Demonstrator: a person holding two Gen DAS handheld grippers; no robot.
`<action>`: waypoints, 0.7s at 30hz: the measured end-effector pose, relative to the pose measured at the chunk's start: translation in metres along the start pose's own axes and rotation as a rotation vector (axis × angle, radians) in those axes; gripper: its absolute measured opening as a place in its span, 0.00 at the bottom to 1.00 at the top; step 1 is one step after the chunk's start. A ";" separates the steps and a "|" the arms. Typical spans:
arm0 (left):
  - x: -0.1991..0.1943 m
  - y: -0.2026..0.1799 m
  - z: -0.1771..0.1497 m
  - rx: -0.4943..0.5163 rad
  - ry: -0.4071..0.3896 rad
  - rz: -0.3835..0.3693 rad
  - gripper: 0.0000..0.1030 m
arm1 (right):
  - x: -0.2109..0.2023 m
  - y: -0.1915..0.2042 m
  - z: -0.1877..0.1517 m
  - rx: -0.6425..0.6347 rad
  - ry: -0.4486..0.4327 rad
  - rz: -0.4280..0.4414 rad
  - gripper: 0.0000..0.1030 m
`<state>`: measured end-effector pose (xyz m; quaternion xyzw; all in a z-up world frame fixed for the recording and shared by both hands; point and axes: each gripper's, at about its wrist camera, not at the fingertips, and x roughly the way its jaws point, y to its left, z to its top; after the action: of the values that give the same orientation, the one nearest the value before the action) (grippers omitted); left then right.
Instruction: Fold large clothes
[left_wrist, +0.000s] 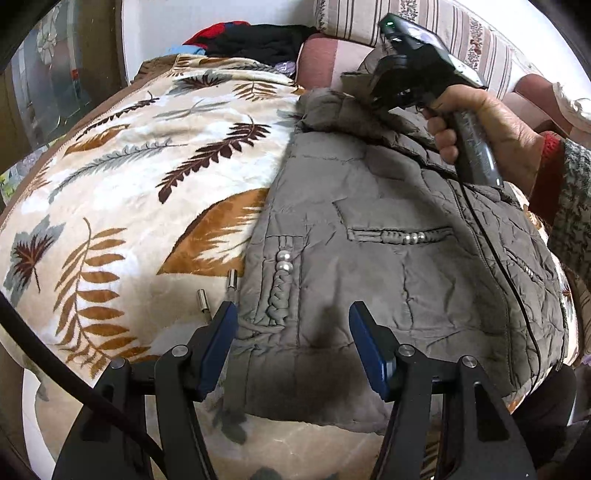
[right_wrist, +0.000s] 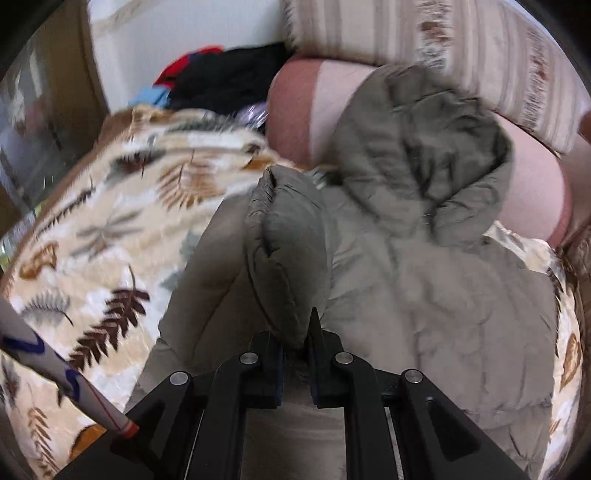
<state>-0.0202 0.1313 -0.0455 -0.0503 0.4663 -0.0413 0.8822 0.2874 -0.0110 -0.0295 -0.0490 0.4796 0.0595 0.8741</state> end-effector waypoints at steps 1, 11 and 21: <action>0.001 0.001 0.000 -0.003 0.003 -0.001 0.60 | 0.004 0.005 -0.001 -0.017 0.007 0.000 0.11; 0.001 0.002 0.001 -0.012 0.008 0.020 0.60 | 0.007 0.017 -0.002 -0.105 0.017 -0.011 0.47; 0.001 0.004 0.008 -0.012 -0.001 0.027 0.60 | -0.080 -0.020 0.006 0.020 -0.246 0.048 0.63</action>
<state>-0.0131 0.1355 -0.0430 -0.0491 0.4667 -0.0266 0.8826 0.2524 -0.0349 0.0415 -0.0210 0.3706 0.0811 0.9250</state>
